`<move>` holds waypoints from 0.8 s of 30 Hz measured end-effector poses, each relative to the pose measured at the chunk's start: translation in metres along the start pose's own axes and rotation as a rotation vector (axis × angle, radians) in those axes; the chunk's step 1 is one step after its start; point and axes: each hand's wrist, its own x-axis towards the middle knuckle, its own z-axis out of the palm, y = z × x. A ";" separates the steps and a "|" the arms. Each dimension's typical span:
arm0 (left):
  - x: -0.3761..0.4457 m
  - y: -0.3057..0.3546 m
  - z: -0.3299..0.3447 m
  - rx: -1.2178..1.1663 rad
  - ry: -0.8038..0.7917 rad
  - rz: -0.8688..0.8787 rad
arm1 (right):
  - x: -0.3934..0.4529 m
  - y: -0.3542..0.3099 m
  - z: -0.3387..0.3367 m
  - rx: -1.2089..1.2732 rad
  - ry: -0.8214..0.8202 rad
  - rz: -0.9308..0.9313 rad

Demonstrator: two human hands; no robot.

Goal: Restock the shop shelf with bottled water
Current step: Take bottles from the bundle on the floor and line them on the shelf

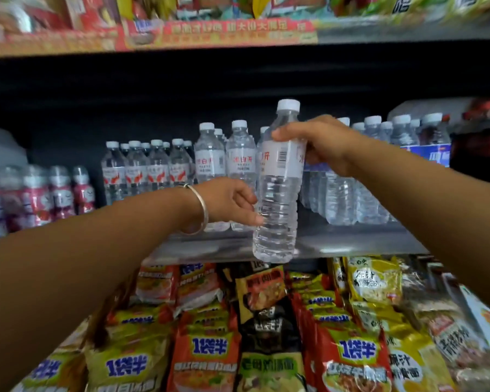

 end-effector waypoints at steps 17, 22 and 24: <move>0.066 -0.014 -0.002 -0.050 0.141 0.029 | 0.089 0.031 0.010 -0.127 -0.033 0.044; 0.074 -0.019 0.007 -0.040 0.115 0.013 | 0.092 0.045 0.001 -0.049 -0.030 0.091; 0.076 -0.021 0.009 -0.038 0.120 0.011 | 0.091 0.045 0.000 -0.095 -0.077 0.125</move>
